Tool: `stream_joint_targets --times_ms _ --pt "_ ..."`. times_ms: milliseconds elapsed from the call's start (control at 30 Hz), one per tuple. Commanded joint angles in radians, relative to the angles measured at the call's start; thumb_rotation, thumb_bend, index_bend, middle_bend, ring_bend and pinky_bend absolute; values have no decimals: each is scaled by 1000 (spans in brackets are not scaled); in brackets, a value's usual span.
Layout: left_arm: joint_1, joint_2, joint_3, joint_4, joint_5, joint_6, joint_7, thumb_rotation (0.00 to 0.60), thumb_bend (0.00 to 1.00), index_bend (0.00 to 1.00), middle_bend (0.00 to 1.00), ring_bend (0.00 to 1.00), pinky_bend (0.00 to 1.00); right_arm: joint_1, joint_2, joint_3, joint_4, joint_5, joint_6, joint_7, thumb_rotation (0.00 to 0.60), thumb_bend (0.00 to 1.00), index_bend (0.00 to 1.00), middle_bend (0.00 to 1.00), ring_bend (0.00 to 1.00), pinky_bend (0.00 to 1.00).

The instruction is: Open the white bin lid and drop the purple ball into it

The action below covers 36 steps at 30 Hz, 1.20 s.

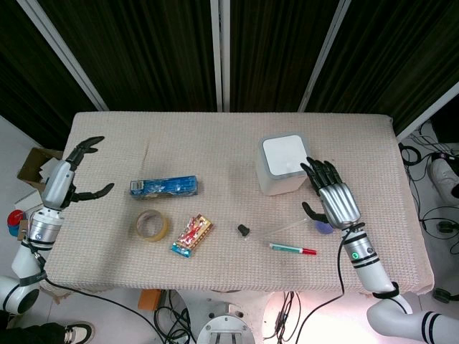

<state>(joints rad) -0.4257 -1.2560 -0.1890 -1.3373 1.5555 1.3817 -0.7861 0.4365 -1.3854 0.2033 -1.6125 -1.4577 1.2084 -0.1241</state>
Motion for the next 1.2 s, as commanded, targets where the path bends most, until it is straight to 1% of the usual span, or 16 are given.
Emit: stream_joint_targets --times_ms 33,433,533,633,700,833,933,1033,1200 --pt "0 3 3 -2 -3 0 0 596 223 113 119 106 228 1 1 -3 2 2 2 1 600 289 0 0 0 0" --pt "-2 18 21 -12 -2 0 20 598 224 126 119 106 227 14 -3 -13 7 16 6 -6 600 289 0 0 0 0" --pt "7 18 45 14 6 -4 87 597 225 141 125 106 227 17 -6 -6 22 27 16 -48 600 289 0 0 0 0" --pt "23 15 81 63 25 -1 241 597 225 142 129 106 227 20 -9 8 36 71 23 -146 600 283 0 0 0 0" --pt "35 20 107 78 29 -16 344 597 225 143 129 106 227 30 3 15 25 116 -7 -201 600 269 0 3 0 0" --pt "56 33 145 64 15 -57 475 597 225 144 129 106 226 57 21 20 7 176 -63 -267 600 231 0 22 0 0" --pt "71 26 163 53 7 -66 514 596 224 143 129 106 226 83 16 26 13 197 -97 -274 600 227 0 37 0 0" --pt "81 13 172 57 3 -66 507 597 225 143 129 106 226 109 9 32 21 196 -129 -240 600 227 0 42 0 0" --pt "91 -3 180 77 6 -59 492 598 225 142 129 106 226 136 -5 32 28 184 -142 -221 600 227 0 69 0 0"
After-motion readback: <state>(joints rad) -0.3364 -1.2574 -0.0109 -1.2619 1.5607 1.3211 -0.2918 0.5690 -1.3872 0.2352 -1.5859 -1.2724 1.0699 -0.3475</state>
